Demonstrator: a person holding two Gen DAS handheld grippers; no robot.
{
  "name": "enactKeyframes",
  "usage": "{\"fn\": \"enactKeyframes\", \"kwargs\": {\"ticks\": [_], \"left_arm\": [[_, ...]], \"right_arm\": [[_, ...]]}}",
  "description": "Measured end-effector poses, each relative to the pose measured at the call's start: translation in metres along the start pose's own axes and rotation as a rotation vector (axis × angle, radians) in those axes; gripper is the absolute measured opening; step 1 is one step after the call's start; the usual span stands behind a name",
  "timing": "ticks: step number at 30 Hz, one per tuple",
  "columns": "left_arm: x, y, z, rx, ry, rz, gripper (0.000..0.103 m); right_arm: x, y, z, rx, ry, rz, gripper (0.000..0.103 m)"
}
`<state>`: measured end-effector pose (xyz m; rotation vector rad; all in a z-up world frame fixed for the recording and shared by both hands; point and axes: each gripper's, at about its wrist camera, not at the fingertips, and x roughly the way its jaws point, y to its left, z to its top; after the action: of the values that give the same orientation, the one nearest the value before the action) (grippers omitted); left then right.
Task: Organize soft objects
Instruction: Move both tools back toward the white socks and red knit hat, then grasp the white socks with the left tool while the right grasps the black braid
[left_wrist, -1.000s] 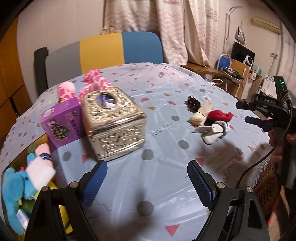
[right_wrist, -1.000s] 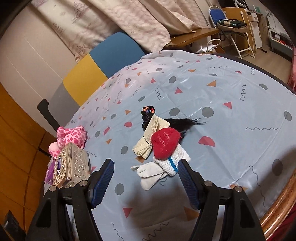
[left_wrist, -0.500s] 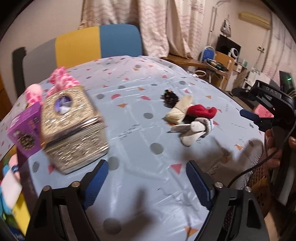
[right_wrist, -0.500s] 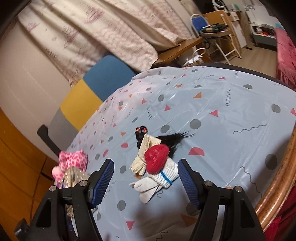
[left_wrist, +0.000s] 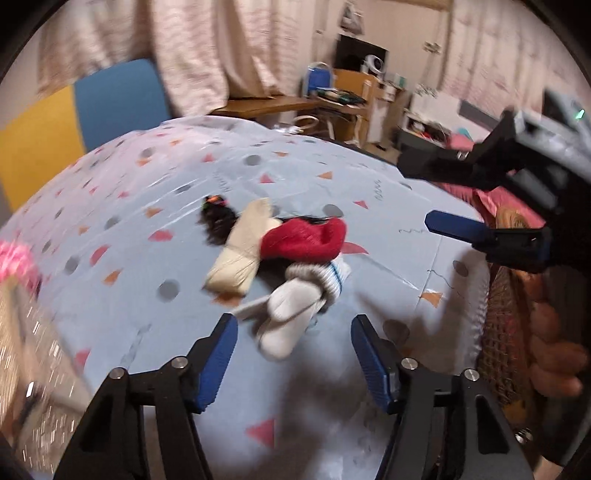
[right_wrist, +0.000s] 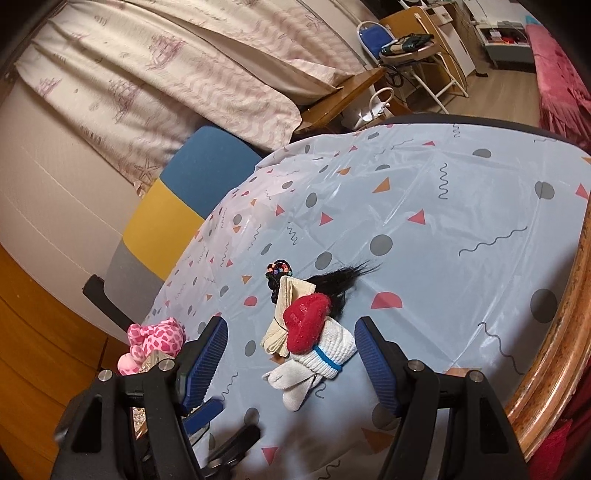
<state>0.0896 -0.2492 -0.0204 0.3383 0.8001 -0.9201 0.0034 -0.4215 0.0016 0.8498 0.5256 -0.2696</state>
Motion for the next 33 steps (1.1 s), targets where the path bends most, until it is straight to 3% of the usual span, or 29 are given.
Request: {"fn": "enactKeyframes", "kwargs": {"ticks": [4, 10, 12, 14, 20, 25, 33], "left_arm": [[0.033, -0.009, 0.016, 0.057, 0.037, -0.013, 0.077], [0.079, -0.016, 0.033, 0.065, 0.083, -0.024, 0.075], [0.094, -0.017, 0.034, 0.060, 0.114, -0.016, 0.046], [0.100, -0.015, 0.030, 0.043, 0.130, -0.032, 0.036], [0.063, -0.002, -0.006, -0.001, 0.100, -0.053, 0.035], [0.016, 0.025, -0.060, -0.097, 0.087, 0.003, 0.035], [-0.043, 0.052, -0.124, -0.195, 0.063, 0.083, 0.035]], "right_arm": [[0.001, -0.003, 0.001, 0.015, 0.007, 0.015, 0.073], [0.003, -0.003, 0.001, 0.018, 0.019, 0.025, 0.073], [0.003, -0.003, 0.001, 0.018, 0.019, 0.024, 0.073], [0.004, -0.003, 0.001, 0.015, 0.023, 0.020, 0.073], [0.005, -0.004, 0.001, 0.017, 0.026, 0.017, 0.073], [0.010, 0.000, 0.001, -0.001, 0.051, -0.020, 0.073], [0.038, 0.007, -0.003, -0.026, 0.218, -0.104, 0.073]]}}
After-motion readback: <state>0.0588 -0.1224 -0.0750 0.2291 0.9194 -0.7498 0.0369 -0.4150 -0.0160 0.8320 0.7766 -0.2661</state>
